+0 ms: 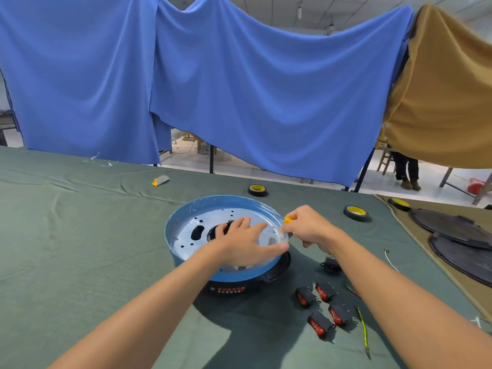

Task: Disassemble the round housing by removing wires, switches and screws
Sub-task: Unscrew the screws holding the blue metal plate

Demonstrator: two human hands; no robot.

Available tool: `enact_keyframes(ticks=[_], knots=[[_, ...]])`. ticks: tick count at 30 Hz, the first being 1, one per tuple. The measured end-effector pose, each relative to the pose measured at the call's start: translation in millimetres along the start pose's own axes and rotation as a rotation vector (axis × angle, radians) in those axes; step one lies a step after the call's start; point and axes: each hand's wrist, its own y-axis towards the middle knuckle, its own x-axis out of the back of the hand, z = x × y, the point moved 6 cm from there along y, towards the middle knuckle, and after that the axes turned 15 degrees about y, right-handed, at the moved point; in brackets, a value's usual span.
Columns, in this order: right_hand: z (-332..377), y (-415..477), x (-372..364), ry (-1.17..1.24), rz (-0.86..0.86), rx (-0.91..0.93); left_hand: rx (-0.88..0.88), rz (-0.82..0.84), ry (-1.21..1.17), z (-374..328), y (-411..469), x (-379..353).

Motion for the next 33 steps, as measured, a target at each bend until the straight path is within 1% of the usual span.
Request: enact_keyframes(ticks=[4,8,13,17,20,22,27,33], knots=[[9,-7,13,-0.219,0.024,0.056,-0.117,0.076,0.104,23,-1,-4],[22,-10,30,-0.315,0.054,0.163,-0.133,0.077,0.162,22,3,-9],[39,-11,51,-0.204,-0.107,0.291,-0.039,0.067,0.199,5,5,-18],[47,-12,51,-0.132,-0.154,0.34,0.077,0.111,0.139,-5,6,-20],[50,-7,49,-0.141,-0.196,0.339,0.088,0.122,0.158,-8,9,-20],[50,-2,46,-0.167,-0.19,0.323,0.069,0.116,0.17,-2,11,-16],[51,6,38,-0.237,-0.177,0.328,0.114,0.079,0.14,36,20,-9],[54,12,35,-0.294,-0.15,0.352,0.094,0.047,0.165,40,24,-22]])
